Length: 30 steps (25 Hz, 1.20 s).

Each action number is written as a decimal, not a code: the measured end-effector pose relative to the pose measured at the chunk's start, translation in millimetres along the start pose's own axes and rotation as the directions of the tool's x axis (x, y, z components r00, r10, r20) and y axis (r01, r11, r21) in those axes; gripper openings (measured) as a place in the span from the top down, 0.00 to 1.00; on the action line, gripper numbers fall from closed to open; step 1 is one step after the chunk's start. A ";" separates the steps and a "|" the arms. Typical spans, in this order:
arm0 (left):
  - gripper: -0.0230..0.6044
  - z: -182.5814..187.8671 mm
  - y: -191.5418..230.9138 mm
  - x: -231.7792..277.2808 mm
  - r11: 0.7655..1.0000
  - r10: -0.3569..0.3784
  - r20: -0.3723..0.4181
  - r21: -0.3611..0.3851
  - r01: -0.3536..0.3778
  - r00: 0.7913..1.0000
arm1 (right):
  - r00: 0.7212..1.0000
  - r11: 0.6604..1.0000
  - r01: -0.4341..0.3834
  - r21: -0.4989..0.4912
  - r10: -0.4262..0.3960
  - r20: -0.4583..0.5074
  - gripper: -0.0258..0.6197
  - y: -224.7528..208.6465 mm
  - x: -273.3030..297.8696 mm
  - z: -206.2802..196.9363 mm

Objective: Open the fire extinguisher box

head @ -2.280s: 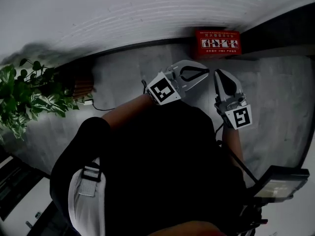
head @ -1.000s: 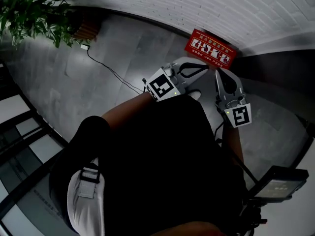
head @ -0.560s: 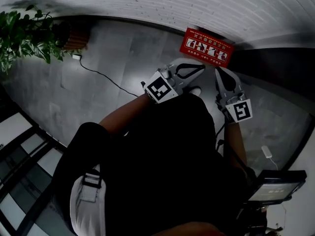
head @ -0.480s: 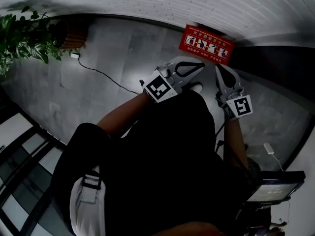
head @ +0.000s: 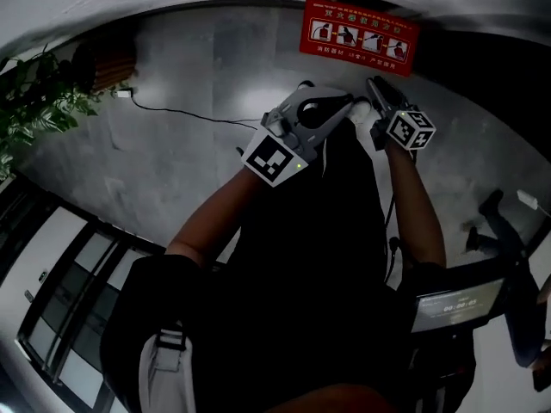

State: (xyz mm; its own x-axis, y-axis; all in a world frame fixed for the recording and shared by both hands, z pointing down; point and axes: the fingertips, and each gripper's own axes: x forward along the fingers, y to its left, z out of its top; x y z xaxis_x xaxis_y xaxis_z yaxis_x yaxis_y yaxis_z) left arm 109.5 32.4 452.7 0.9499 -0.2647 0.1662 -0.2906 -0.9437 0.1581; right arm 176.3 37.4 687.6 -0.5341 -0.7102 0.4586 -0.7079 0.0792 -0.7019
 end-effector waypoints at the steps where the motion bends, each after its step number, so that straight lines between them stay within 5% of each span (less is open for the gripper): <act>1: 0.96 -12.5 -1.1 4.8 1.000 -0.006 -0.016 -0.010 0.006 1.000 | 1.000 0.997 0.016 0.073 -0.015 -0.009 0.75 -18.5 5.2 -15.4; 6: 0.96 -56.0 -0.5 25.9 0.999 -0.027 -0.052 -0.023 0.026 0.998 | 0.995 0.938 0.078 0.336 -0.096 0.037 0.72 -96.1 23.4 -61.0; 11: 0.96 -85.0 -2.8 29.3 0.999 -0.032 -0.090 -0.043 0.028 0.995 | 0.984 0.862 0.087 0.500 -0.153 0.093 0.69 -151.0 41.2 -84.6; 16: 0.96 -98.1 -8.0 24.5 0.998 -0.036 -0.114 -0.052 0.031 0.993 | 0.977 0.837 0.094 0.539 -0.181 0.110 0.70 -170.2 49.7 -83.5; 18: 0.96 -97.3 -5.9 21.9 0.998 -0.034 -0.117 -0.055 0.027 0.993 | 0.975 0.825 0.095 0.557 -0.190 0.116 0.79 -172.7 49.0 -85.1; 21: 0.96 -97.8 -3.2 21.6 0.998 -0.029 -0.118 -0.064 0.021 0.993 | 0.976 0.803 0.074 0.592 -0.181 0.124 0.70 -176.3 48.8 -89.5; 25: 0.96 -103.0 -1.9 24.9 0.997 -0.025 -0.122 -0.070 0.017 0.992 | 0.978 0.811 0.053 0.582 -0.158 0.132 0.72 -177.7 51.3 -87.7; 28: 0.96 -105.2 -3.7 25.6 0.997 -0.027 -0.126 -0.077 0.018 0.992 | 0.972 0.746 0.038 0.665 -0.182 0.149 0.73 -177.8 50.4 -87.6; 30: 0.96 -104.5 -5.3 25.4 0.997 -0.030 -0.125 -0.073 0.021 0.992 | 0.972 0.749 0.020 0.662 -0.171 0.164 0.76 -179.8 52.0 -85.1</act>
State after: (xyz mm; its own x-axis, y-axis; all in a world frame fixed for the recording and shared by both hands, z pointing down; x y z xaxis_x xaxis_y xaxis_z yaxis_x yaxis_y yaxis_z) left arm 123.1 51.5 557.7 0.9364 -0.2091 0.2818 -0.2780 -0.9321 0.2321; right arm 236.5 45.7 884.0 -0.3223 -0.8182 0.4761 -0.2355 -0.4178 -0.8775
